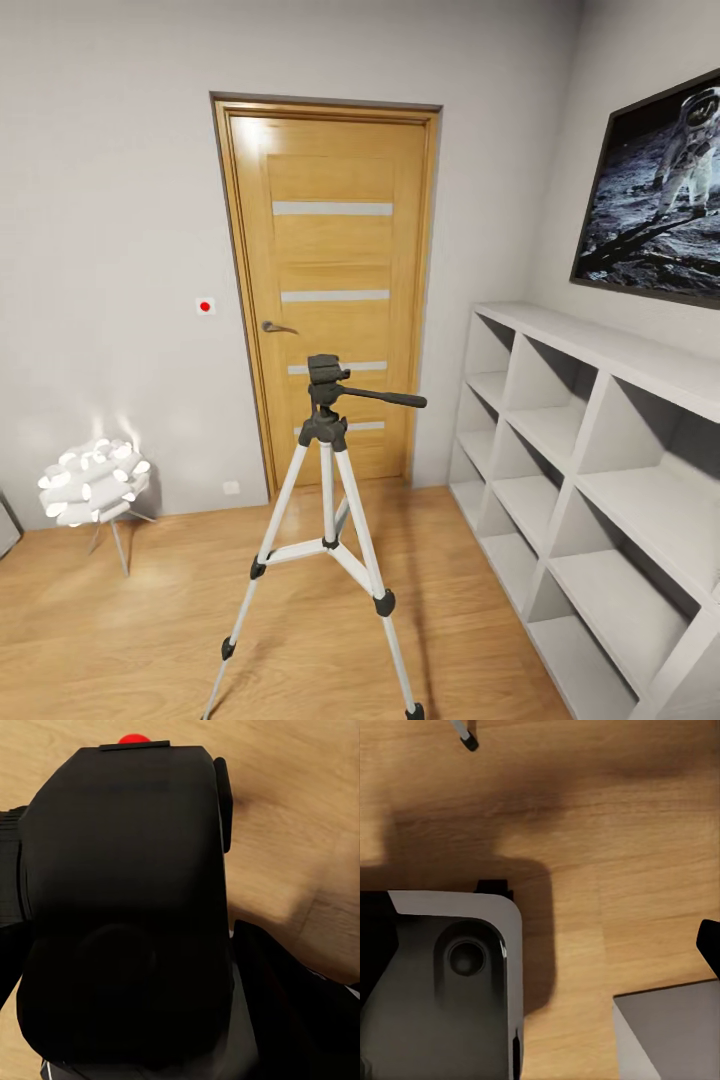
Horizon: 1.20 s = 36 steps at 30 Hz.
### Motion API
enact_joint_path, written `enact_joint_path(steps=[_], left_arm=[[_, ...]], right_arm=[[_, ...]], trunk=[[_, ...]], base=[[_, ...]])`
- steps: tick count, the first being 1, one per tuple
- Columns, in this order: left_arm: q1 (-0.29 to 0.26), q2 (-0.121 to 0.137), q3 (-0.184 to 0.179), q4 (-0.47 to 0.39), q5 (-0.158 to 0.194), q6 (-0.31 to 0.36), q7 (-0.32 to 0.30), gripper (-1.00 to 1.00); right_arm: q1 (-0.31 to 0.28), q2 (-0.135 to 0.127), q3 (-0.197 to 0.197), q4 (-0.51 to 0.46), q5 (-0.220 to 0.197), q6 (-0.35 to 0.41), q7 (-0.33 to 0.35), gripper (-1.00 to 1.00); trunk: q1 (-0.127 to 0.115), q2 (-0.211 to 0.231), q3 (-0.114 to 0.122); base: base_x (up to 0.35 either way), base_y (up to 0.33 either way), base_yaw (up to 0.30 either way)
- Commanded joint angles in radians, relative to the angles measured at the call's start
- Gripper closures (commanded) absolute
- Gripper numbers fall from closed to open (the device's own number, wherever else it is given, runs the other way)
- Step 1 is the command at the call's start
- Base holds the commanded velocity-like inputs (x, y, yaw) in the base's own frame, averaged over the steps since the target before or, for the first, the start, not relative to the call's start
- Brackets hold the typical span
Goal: Attach the digital camera to the camera tripod in the bedroom.
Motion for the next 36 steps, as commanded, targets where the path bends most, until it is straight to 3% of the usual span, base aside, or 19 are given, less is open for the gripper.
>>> enact_joint_path(steps=[1, 22, 36], left_arm=[[-0.001, 0.000, -0.009, 0.000, 0.005, -0.002, 0.005, 1.00], [-0.001, 0.000, -0.009, -0.001, 0.004, -0.002, 0.005, 1.00], [-0.001, 0.000, -0.009, 0.000, 0.003, 0.004, 0.003, 1.00]], right_arm=[[-0.001, -0.001, -0.009, 0.003, 0.008, -0.006, 0.003, -1.00], [-0.001, -0.001, -0.009, 0.003, 0.008, -0.007, -0.003, -1.00], [-0.001, -0.001, -0.009, 0.003, 0.008, -0.007, -0.002, -1.00]], trunk=[[0.000, -0.001, -0.002], [0.000, -0.001, -0.002], [0.000, -0.001, -0.002]], base=[[0.000, 0.000, 0.000], [0.000, 0.000, 0.210], [0.128, -0.080, 0.032]])
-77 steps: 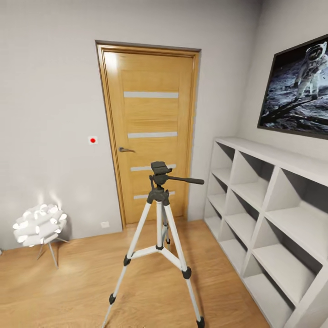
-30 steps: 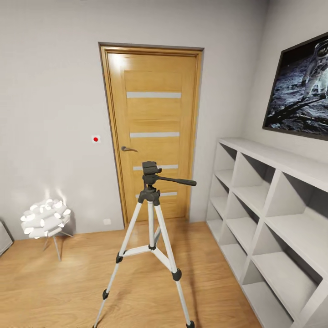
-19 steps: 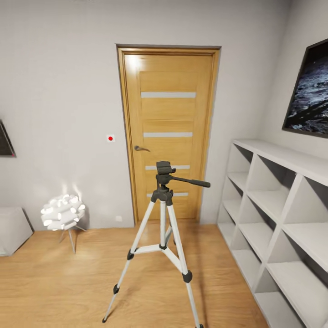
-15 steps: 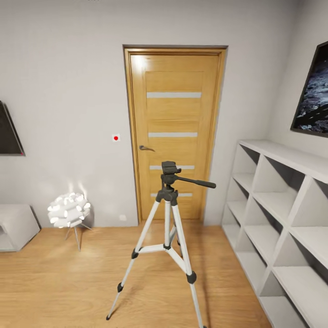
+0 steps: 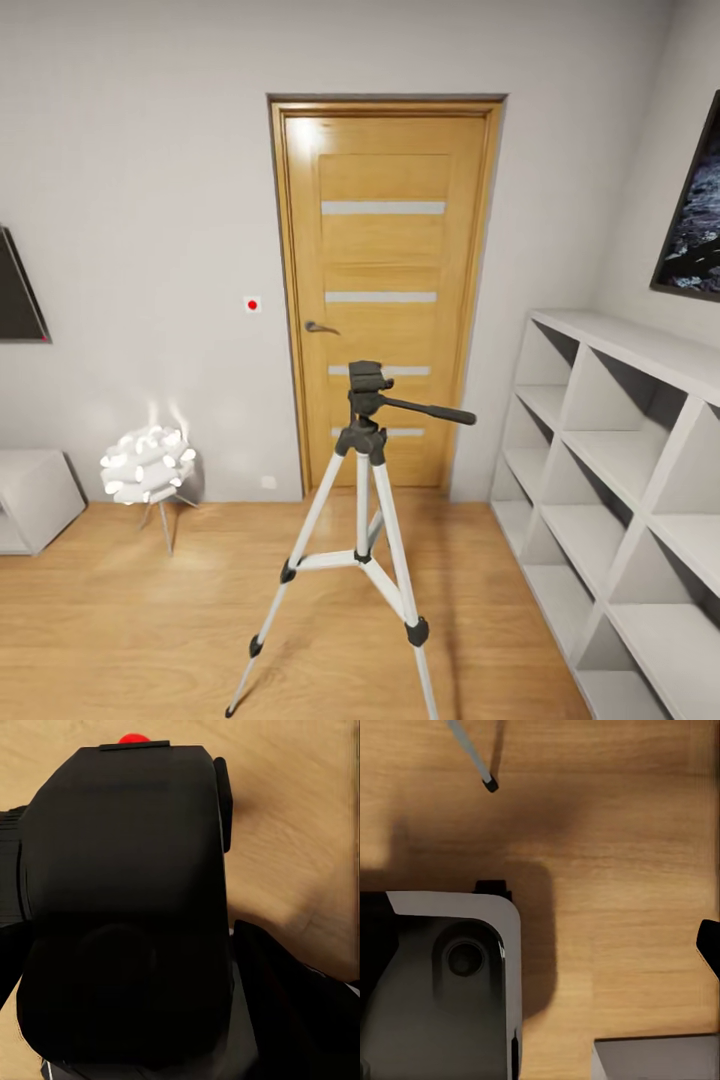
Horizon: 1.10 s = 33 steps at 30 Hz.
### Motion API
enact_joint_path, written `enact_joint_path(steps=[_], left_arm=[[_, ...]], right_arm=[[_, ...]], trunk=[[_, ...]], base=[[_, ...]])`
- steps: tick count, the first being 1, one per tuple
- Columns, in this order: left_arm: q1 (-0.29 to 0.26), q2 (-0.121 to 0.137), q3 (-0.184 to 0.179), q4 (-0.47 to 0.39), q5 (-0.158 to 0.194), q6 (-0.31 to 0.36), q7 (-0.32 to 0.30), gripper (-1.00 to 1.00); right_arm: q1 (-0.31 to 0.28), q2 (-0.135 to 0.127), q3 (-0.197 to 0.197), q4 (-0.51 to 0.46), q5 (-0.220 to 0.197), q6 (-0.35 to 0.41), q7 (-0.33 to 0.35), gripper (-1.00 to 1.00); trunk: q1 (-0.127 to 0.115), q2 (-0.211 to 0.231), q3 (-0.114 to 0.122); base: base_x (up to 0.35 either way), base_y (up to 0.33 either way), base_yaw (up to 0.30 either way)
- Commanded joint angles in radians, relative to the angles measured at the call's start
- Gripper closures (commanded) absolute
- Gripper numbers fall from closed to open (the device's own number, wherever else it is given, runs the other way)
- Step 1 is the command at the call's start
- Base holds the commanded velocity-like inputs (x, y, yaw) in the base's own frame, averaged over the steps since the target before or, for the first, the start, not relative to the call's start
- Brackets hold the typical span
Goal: Attach the digital camera to the camera tripod in the bedroom.
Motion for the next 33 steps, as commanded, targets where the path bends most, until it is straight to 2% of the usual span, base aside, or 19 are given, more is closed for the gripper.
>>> enact_joint_path(steps=[1, 11, 33], left_arm=[[-0.001, 0.000, -0.009, 0.000, 0.005, -0.002, 0.005, 1.00], [-0.001, 0.000, -0.009, -0.001, 0.005, -0.005, 0.006, 1.00], [-0.001, 0.001, -0.009, 0.000, 0.006, -0.008, 0.006, 1.00]], right_arm=[[-0.001, -0.001, -0.009, 0.003, 0.008, -0.006, 0.003, -1.00], [-0.001, -0.001, -0.009, 0.003, 0.008, -0.006, 0.003, -1.00], [-0.001, 0.000, -0.008, 0.003, 0.009, -0.006, 0.003, -1.00]], trunk=[[0.001, -0.001, -0.001], [0.001, -0.001, -0.001], [0.001, -0.001, -0.001]], base=[[0.239, -0.148, 0.001], [0.200, -0.109, 0.000], [0.007, -0.003, 0.019]])
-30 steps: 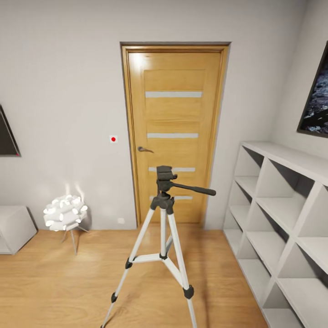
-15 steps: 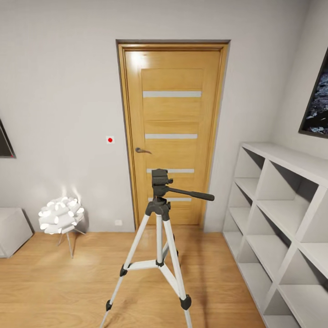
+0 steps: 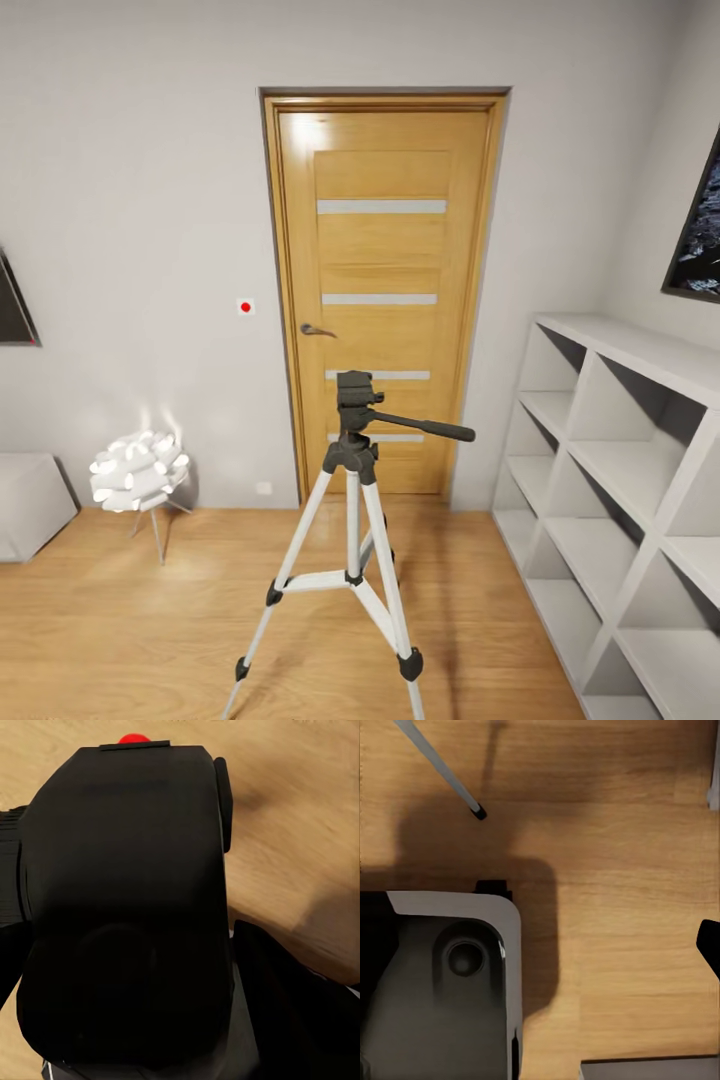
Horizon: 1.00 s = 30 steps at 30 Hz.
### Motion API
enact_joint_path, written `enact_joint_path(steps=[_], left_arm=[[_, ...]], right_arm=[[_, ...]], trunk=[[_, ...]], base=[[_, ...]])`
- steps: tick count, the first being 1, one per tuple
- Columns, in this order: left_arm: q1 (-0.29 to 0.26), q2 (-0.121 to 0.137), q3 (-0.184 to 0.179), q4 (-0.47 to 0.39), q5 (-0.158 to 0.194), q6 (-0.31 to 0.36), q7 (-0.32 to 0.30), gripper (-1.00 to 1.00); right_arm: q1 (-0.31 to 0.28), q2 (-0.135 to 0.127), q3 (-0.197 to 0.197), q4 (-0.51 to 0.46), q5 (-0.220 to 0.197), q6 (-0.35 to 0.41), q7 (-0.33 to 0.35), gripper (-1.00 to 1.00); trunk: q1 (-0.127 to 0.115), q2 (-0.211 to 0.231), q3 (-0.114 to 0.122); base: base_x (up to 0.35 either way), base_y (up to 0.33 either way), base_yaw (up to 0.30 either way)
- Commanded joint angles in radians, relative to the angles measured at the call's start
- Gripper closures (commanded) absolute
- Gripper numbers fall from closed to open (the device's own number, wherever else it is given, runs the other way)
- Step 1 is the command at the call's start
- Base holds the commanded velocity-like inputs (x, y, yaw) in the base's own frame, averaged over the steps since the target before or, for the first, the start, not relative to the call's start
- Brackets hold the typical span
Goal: Attach the digital camera to the camera tripod in the bedroom.
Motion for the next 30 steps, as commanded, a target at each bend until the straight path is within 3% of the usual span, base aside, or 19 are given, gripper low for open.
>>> enact_joint_path(steps=[1, 18, 22, 30], left_arm=[[-0.001, 0.000, -0.009, 0.000, 0.005, -0.002, 0.005, 1.00], [-0.001, 0.000, -0.009, -0.001, 0.005, -0.002, 0.005, 1.00], [-0.001, 0.000, -0.009, -0.001, 0.006, -0.004, 0.005, 1.00], [-0.001, 0.000, -0.009, -0.002, 0.006, -0.004, 0.005, 1.00]], right_arm=[[-0.001, -0.001, -0.008, 0.003, 0.008, -0.006, 0.003, -1.00], [-0.001, -0.002, -0.007, 0.002, 0.013, -0.007, -0.002, -1.00], [-0.001, -0.002, -0.007, 0.002, 0.061, -0.010, -0.005, -1.00], [-0.001, -0.005, -0.007, 0.002, 0.086, -0.012, -0.006, -1.00]], trunk=[[0.000, -0.001, -0.002], [0.000, -0.001, -0.002], [0.000, -0.001, -0.002], [0.000, -0.001, -0.002]], base=[[0.000, 0.000, 0.204], [0.000, 0.000, 0.053], [0.000, 0.000, 0.000], [0.000, 0.000, 0.000]])
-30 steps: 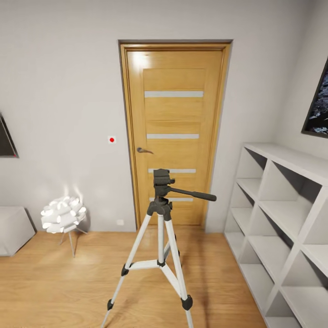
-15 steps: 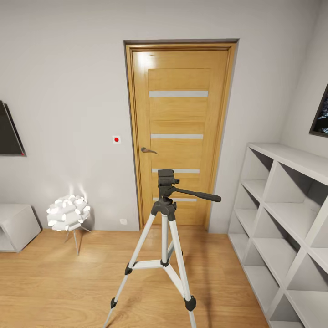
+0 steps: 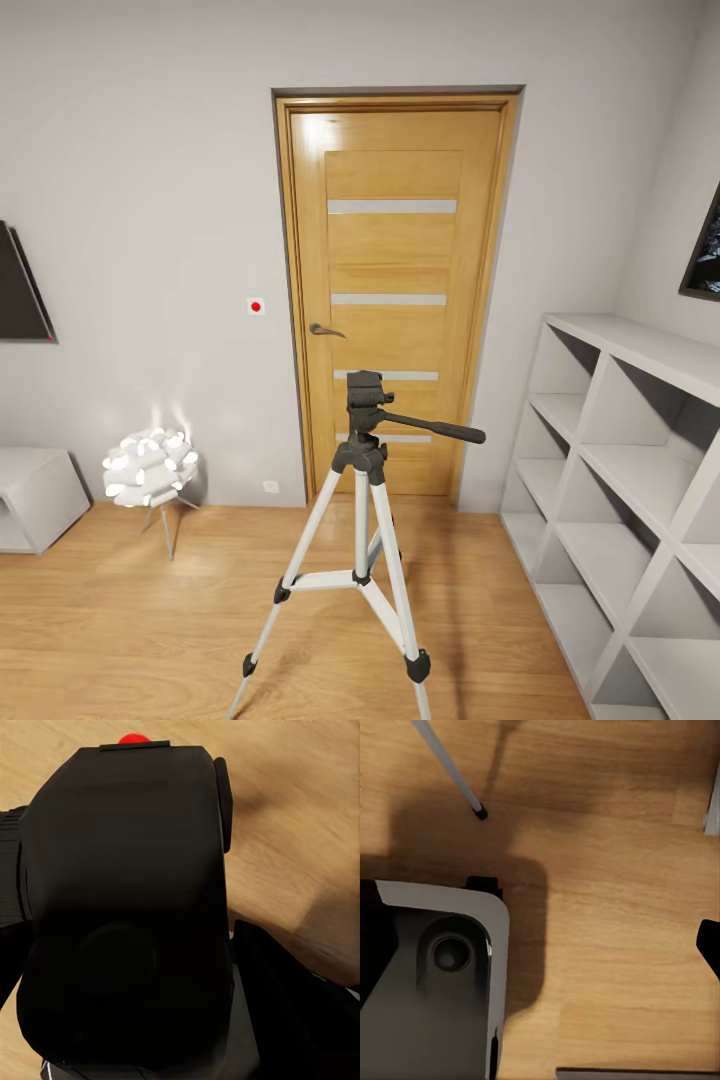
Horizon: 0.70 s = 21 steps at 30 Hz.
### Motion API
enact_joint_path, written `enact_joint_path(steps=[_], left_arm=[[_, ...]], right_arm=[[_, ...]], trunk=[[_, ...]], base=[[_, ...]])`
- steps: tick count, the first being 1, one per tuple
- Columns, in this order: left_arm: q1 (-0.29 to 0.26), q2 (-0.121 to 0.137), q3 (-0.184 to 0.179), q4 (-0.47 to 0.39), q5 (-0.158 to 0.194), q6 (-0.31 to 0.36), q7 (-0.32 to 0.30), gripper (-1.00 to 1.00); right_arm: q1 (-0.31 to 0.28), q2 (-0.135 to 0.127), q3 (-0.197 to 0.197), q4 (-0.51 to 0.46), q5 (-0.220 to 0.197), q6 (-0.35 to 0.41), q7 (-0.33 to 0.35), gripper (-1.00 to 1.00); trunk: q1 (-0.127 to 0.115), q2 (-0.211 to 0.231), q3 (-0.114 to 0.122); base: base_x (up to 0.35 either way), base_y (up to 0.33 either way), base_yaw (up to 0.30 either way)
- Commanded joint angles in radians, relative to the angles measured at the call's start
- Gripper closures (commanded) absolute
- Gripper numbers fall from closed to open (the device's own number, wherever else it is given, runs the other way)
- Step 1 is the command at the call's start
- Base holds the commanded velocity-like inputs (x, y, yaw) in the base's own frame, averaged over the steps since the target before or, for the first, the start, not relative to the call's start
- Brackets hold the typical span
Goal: Attach the digital camera to the camera tripod in the bedroom.
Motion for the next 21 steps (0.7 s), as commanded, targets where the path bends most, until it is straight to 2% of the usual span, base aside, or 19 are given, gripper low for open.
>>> enact_joint_path(steps=[1, 6, 8, 9, 11, 12, 14, 18, 21], left_arm=[[-0.001, 0.000, -0.009, 0.000, 0.005, -0.002, 0.005, 1.00], [-0.001, 0.000, -0.009, 0.000, 0.005, -0.002, 0.005, 1.00], [-0.001, 0.000, -0.009, 0.000, 0.005, -0.002, 0.005, 1.00], [-0.001, 0.000, -0.009, 0.000, 0.005, -0.002, 0.005, 1.00], [-0.001, 0.000, -0.009, 0.000, 0.005, -0.003, 0.005, 1.00], [-0.001, 0.000, -0.009, 0.000, 0.005, -0.003, 0.005, 1.00], [-0.001, 0.000, -0.009, 0.000, 0.005, -0.002, 0.005, 1.00], [-0.001, 0.000, -0.009, 0.000, 0.005, -0.002, 0.005, 1.00], [-0.001, 0.000, -0.009, 0.000, 0.005, -0.003, 0.005, 1.00]], right_arm=[[-0.001, 0.001, -0.008, 0.003, 0.008, -0.004, 0.003, -1.00], [-0.001, 0.001, -0.008, 0.003, 0.009, -0.003, 0.002, -1.00], [-0.001, -0.008, -0.013, -0.009, 0.007, -0.002, -0.026, -1.00], [-0.002, -0.007, -0.016, -0.044, 0.012, 0.025, -0.181, -1.00], [0.002, 0.001, -0.016, -0.118, 0.011, 0.068, -0.260, -1.00], [0.002, 0.003, -0.015, -0.141, 0.011, 0.079, -0.269, -1.00], [-0.003, 0.012, -0.014, -0.231, 0.010, 0.111, -0.268, -1.00], [-0.040, 0.017, -0.014, -0.311, 0.009, 0.133, -0.203, -1.00], [-0.129, 0.019, -0.017, -0.333, 0.000, 0.150, -0.151, -1.00]], trunk=[[0.000, -0.001, -0.002], [0.000, -0.001, -0.002], [0.000, -0.001, -0.002], [0.000, -0.001, -0.002], [0.000, -0.001, -0.002], [0.000, -0.001, -0.002], [0.000, -0.001, -0.002], [0.000, -0.001, -0.002], [0.000, -0.001, -0.002]], base=[[0.000, 0.000, 0.000], [0.000, 0.000, 0.000], [0.000, 0.000, 0.000], [0.000, 0.000, 0.000], [0.000, 0.000, 0.000], [0.000, 0.000, 0.000], [0.000, 0.000, 0.000], [0.000, 0.000, 0.000], [0.000, 0.000, 0.000]])
